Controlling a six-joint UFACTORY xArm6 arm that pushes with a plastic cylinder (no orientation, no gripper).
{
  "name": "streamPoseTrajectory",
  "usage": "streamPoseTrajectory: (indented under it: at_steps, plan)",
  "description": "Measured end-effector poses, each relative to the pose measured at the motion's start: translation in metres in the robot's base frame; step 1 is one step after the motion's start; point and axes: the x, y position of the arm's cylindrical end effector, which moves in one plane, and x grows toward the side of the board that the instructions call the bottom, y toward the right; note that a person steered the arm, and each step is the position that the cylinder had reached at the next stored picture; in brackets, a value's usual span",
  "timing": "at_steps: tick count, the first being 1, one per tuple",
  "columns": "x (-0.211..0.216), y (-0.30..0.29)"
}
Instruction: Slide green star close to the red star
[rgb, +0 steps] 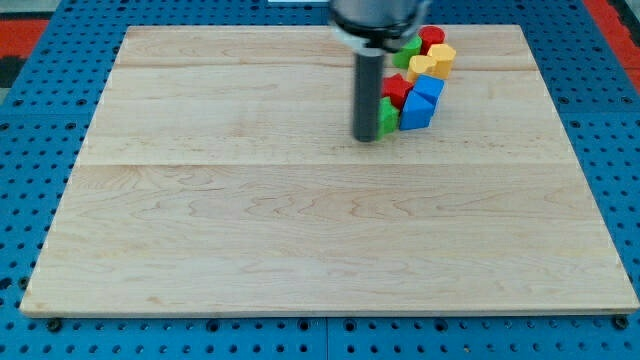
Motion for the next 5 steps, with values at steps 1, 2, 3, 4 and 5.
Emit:
streamPoseTrajectory:
  at_steps: [1, 2, 3, 4, 5]
  plan:
    - [-0.008, 0.047]
    - [-0.033, 0.051]
    - [-0.054, 0.054]
    - [-0.013, 0.051]
    - [-0.002, -0.029]
